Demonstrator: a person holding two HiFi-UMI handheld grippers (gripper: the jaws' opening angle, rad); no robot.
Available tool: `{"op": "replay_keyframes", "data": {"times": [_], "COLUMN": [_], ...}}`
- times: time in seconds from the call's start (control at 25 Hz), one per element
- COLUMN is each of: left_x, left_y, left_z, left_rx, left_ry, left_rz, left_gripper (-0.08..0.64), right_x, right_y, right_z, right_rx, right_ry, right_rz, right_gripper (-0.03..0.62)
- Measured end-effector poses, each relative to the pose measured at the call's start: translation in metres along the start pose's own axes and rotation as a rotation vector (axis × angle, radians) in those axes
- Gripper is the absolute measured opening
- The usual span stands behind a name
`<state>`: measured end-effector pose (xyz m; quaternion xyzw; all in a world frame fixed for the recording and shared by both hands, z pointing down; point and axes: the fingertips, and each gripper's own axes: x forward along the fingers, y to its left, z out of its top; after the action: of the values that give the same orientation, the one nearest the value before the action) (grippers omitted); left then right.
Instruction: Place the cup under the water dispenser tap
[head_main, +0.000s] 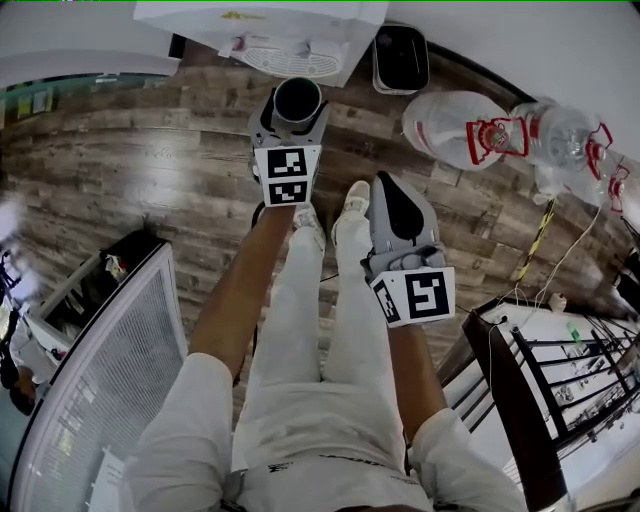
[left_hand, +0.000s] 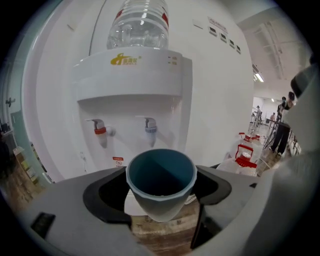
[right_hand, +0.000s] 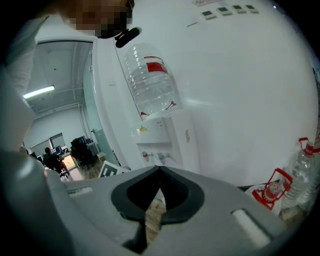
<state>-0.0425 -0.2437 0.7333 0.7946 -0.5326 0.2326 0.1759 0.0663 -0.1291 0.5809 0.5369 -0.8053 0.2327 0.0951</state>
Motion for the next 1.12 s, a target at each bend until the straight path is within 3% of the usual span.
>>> {"op": "replay_keyframes", "data": {"times": [0.2,0.36,0.48,0.76,1.12], "left_x": [0.024,0.041,0.049,0.071,0.093], "left_y": [0.001,0.004,0.009,0.012,0.022], "left_z": [-0.012,-0.028,-0.035,-0.03,-0.026], "left_rx": [0.014,-0.061,-0.074,0.074,0.045], "left_ry": [0.028,0.071,0.08,0.063,0.048], "left_rz": [-0.002,-0.013,-0.017,-0.016,-0.016], "left_gripper": [0.373,0.374,0.374,0.377,0.379], "right_x": [-0.001,-0.003,0.0,0.009,0.016], "right_y": [-0.007,-0.012,-0.013,-0.007,-0.018], "right_z": [-0.009,-0.015,-0.022,-0.032,-0.029], "right_rx": [-0.017,-0.007,-0.003,0.01,0.013], "right_ry": [0.017,0.024,0.031,0.05,0.052], "right_rz": [-0.012,-0.027,-0.026,-0.014,-0.028], "right_gripper": [-0.002,-0.002,-0.002,-0.002,-0.002]}}
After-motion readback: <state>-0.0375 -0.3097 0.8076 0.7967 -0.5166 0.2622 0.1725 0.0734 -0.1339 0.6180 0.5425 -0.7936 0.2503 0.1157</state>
